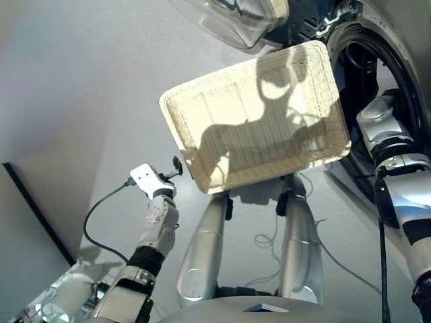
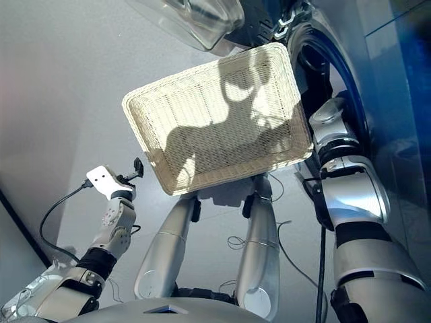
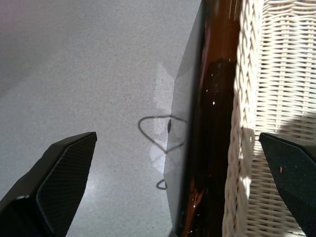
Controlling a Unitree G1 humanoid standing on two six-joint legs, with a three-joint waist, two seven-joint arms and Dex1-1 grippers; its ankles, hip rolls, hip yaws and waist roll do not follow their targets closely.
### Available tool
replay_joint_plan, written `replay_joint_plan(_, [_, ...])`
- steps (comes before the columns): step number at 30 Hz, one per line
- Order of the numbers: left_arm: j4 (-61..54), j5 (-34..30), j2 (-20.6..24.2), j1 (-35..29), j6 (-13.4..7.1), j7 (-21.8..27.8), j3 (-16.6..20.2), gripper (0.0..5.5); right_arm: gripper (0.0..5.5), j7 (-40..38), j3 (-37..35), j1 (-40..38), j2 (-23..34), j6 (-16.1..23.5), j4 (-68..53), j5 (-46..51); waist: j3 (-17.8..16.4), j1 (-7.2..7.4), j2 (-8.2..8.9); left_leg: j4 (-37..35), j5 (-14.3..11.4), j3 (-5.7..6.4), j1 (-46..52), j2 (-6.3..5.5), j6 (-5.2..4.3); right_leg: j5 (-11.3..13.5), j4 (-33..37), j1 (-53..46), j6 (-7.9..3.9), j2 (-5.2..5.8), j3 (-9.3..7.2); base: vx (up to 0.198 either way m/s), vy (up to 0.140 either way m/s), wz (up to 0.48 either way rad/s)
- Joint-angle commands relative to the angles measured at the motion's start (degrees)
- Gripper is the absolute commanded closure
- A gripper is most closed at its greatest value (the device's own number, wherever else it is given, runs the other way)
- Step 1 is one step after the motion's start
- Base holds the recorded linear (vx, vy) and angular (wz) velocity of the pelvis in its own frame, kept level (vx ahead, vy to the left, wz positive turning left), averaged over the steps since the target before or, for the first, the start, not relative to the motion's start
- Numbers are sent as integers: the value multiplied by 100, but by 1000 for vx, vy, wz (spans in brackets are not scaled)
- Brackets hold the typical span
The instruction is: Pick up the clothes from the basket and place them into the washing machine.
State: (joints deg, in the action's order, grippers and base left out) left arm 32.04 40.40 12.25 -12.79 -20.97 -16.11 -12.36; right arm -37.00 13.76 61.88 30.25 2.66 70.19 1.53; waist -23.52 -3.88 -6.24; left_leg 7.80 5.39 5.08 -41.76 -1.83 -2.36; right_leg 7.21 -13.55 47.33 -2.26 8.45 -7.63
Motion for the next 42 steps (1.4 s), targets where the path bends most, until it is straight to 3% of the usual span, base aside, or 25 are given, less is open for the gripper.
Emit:
replay_joint_plan(1, [-27, -107, 220, 235, -169, 20, 357, 0, 0, 352, 144, -319, -67, 553, -95, 498, 240, -27, 118, -74, -180, -80, 104, -361, 279, -382, 117, -476, -97, -367, -240, 0, 0, 0])
replay_joint_plan(6, [260, -604, 395, 378, -81, 316, 362, 0, 0, 1197, 173, -1083, -583, 921, -257, 991, 349, -97, 224, -106, -176, -40, 319, -325, 271, -375, 192, -738, -116, -362, -336, 0, 0, 0])
replay_joint_plan(14, [1271, -1206, 376, 427, 61, 603, 380, 0, 0, 2094, 211, -2294, -1226, 1143, -370, 1426, 574, -139, 413, -324, -130, 29, 940, -323, 245, -361, 424, -1452, -154, -354, -504, 25, -3, 10])
replay_joint_plan(15, [1409, -1338, 347, 430, 79, 621, 364, 0, 0, 2157, 210, -2434, -1309, 1137, -361, 1402, 602, -142, 442, -334, 21, 9, 970, -345, 263, -214, 491, -1522, -124, -327, -574, 0, 0, 0])
replay_joint_plan(18, [1806, -1609, 273, 522, 129, 723, 339, 0, 0, 2301, 130, -2882, -1498, 1158, -348, 1474, 729, -139, 543, -460, 4, -1, 1390, -328, 249, -204, 644, -1965, -162, -340, -613, 58, 25, 67])
replay_joint_plan(23, [2332, -2115, 218, 676, 244, 871, 272, 0, 0, 2513, 136, -3524, -1675, 1137, -355, 1403, 905, -94, 668, -624, -45, -45, 1963, -294, 238, -199, 892, -2558, -202, -390, -597, 69, 39, -27])
replay_joint_plan(27, [3095, -2632, 65, 818, 370, 823, 422, 0, 0, 2758, -28, -4313, -1796, 1070, -232, 1338, 1201, 16, 791, -858, -63, -105, 2629, -284, 225, -202, 1170, -3197, -259, -471, -564, 33, 28, -25])
replay_joint_plan(31, [3451, -2730, -12, 913, 445, 936, 560, 0, 0, 2859, -197, -4682, -1831, 1002, -39, 1263, 1423, 74, 801, -1033, -42, -131, 2965, -269, 216, -211, 1312, -3496, -279, -510, -559, 0, 0, 0])
replay_joint_plan(36, [3764, -3116, -109, 1155, 490, 1052, 631, 0, 0, 3034, -344, -5398, -1960, 886, 249, 994, 1915, 203, 805, -1280, -1, -160, 3450, -216, 117, -228, 1572, -4051, -323, -545, -607, 0, 0, 0])
replay_joint_plan(42, [3978, -3359, -186, 1356, 567, 1261, 670, 0, 0, 3104, -576, -5817, -2076, 805, 539, 931, 2262, 258, 820, -1280, -142, -266, 3915, -184, 174, -297, 1578, -4471, -336, -586, -488, 24, -1, -37])
